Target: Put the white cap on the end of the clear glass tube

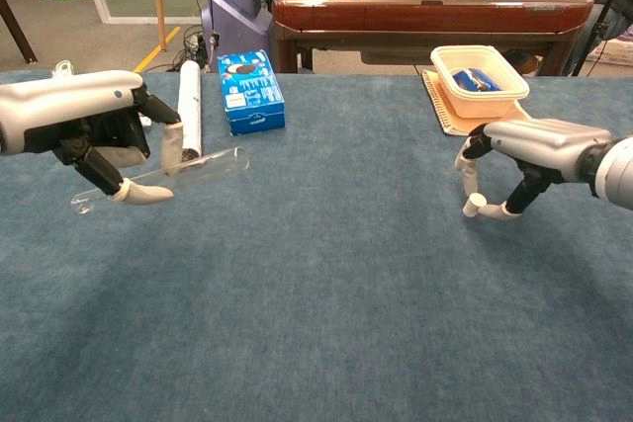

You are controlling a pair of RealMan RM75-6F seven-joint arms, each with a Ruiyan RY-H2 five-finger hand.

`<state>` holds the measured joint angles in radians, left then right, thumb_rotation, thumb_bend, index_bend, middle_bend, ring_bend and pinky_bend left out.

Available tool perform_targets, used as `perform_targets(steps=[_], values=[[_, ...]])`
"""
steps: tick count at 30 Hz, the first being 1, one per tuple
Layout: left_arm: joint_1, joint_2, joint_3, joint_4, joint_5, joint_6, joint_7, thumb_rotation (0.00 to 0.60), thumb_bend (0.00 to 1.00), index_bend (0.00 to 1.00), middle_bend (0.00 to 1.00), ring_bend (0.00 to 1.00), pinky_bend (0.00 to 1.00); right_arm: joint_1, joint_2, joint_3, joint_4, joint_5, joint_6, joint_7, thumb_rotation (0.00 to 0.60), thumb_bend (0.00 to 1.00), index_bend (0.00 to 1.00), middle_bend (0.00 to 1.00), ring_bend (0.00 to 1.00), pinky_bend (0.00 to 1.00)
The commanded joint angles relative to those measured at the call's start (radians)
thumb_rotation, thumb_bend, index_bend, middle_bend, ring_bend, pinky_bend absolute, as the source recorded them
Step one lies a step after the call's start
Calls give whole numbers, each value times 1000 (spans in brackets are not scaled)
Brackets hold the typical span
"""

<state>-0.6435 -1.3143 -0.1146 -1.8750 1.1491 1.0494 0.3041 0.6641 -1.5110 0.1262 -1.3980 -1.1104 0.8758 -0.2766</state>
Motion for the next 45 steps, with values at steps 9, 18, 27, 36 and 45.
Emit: perform_targets(steps=[9, 18, 27, 36, 45], values=[[-18, 3, -55, 69, 10, -46, -158, 600, 225, 635, 1000, 983, 1000, -43, 254, 114, -366, -156, 84, 326, 600, 410, 652, 277, 14, 57], [-50, -67, -85, 142, 112, -25, -228, 600, 225, 639, 1000, 983, 1000, -56, 356, 147, -507, -277, 107, 583, 600, 409, 657, 277, 14, 57], [-92, -132, -112, 189, 131, -31, -247, 600, 225, 642, 1000, 983, 1000, -28, 380, 148, -537, -317, 87, 686, 600, 409, 659, 277, 14, 57], [-125, -141, -138, 177, 42, -77, -219, 600, 225, 643, 1000, 983, 1000, 13, 396, 152, -546, -260, 39, 629, 600, 409, 659, 276, 14, 57], [-142, -130, -154, 151, -48, -114, -224, 600, 225, 643, 1000, 983, 1000, 54, 382, 156, -538, -193, 20, 522, 600, 409, 659, 276, 14, 57]])
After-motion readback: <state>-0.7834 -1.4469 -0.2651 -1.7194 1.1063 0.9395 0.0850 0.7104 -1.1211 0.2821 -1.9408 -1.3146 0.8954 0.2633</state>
